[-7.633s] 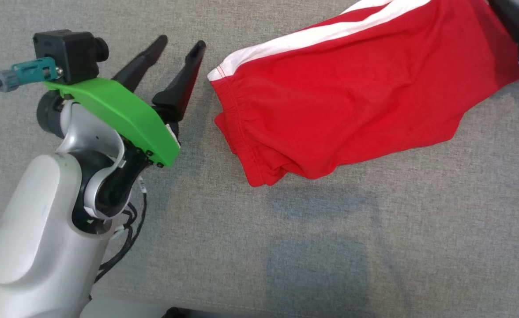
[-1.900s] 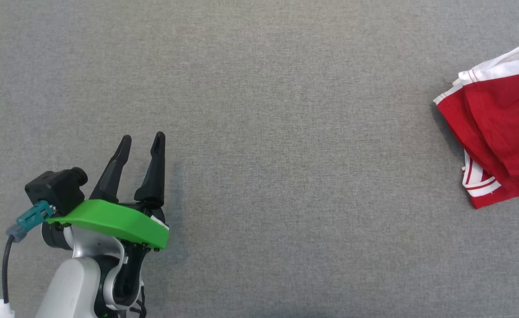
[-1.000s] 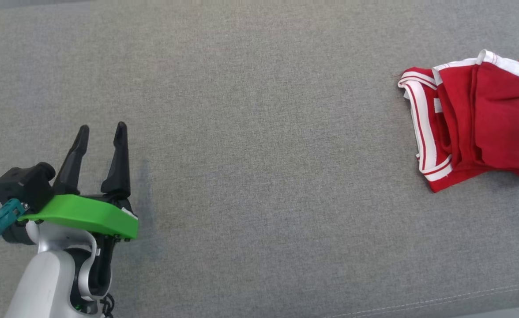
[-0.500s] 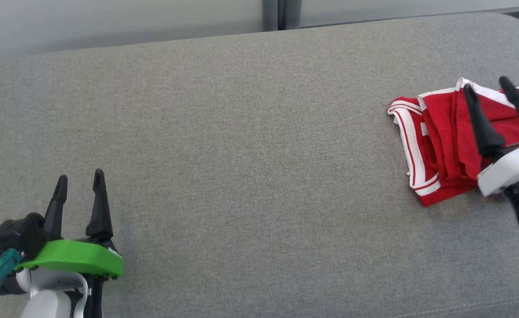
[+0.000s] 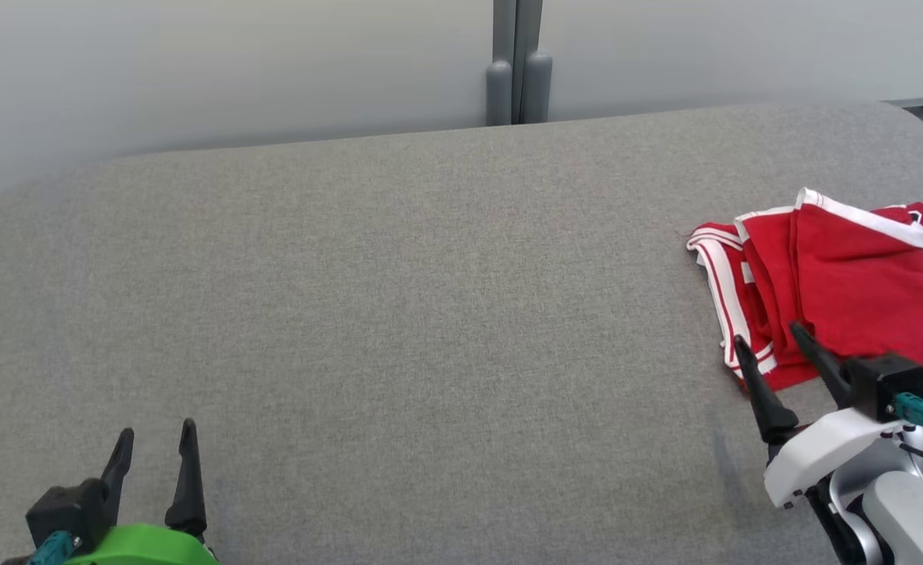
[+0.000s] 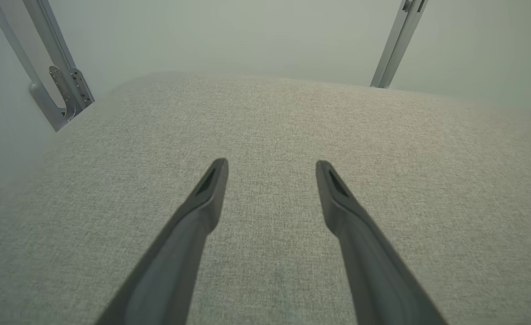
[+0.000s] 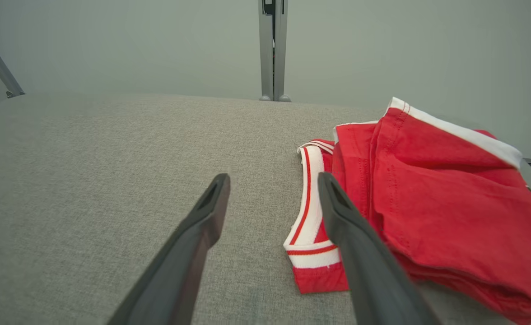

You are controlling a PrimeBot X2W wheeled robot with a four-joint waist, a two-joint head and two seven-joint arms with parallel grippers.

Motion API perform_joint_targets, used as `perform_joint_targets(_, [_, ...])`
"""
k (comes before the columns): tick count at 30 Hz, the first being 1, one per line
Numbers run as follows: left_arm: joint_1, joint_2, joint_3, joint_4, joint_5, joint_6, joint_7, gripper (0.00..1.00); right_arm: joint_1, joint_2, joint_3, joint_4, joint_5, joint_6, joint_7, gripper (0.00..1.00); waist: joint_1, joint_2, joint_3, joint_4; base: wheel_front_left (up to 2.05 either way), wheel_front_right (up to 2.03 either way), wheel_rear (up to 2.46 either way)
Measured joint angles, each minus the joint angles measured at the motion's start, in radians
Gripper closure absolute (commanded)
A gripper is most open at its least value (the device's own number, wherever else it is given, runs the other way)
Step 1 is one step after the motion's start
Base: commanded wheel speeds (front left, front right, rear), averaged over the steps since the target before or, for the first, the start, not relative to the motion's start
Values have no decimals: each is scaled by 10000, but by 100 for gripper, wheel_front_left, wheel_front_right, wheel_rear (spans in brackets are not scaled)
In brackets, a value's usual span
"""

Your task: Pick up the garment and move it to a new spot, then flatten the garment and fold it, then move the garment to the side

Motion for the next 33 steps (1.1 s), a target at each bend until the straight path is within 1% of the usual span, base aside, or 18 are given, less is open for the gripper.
perform_joint_targets(3, [392,-6,130,65,0,0,-84,0,145,309,-128,31,-211,2,0,0,0,0,-306,10,0,0,0])
perform_joint_targets(8, [526,-61,123,19,-8,-8,-88,0,407,548,-972,63,-558,0,0,0,0,0,-678,-35,0,0,0])
perform_joint_targets(9, [526,-59,94,-2,4,-19,-115,100,501,602,-1175,82,-614,0,0,100,0,0,-725,-37,0,0,0])
perform_joint_targets(14, [633,-420,8,491,-4,-17,-63,100,956,1083,-911,506,-610,17,2,100,0,0,-738,-38,0,0,0])
perform_joint_targets(16, [641,-468,12,531,-59,-17,-52,100,1089,1241,-920,522,-533,35,17,100,-1,0,-737,-37,0,0,0])
perform_joint_targets(22, [640,-514,113,583,-460,-79,119,100,1093,1304,-1116,500,-98,132,102,100,-1,0,-728,-16,0,0,0])
perform_joint_targets(25, [638,-558,153,610,-855,-109,219,100,1092,1386,-1244,476,259,196,192,100,-1,0,-724,-6,0,0,0])
perform_joint_targets(26, [635,-583,174,617,-1112,-190,299,100,1092,1419,-1350,458,558,242,278,100,0,0,-721,1,0,0,0])
perform_joint_targets(28, [627,-606,199,619,-1429,-236,351,100,1091,1457,-1442,451,769,278,336,100,0,0,-718,8,0,0,0])
perform_joint_targets(31, [615,-644,334,623,-1814,-326,462,100,1090,1649,-1655,428,1187,366,447,100,0,0,-712,22,0,0,0])
perform_joint_targets(33, [607,-652,407,627,-2036,-355,558,100,1089,1695,-1735,418,1386,372,537,100,-1,0,-709,29,0,0,0])
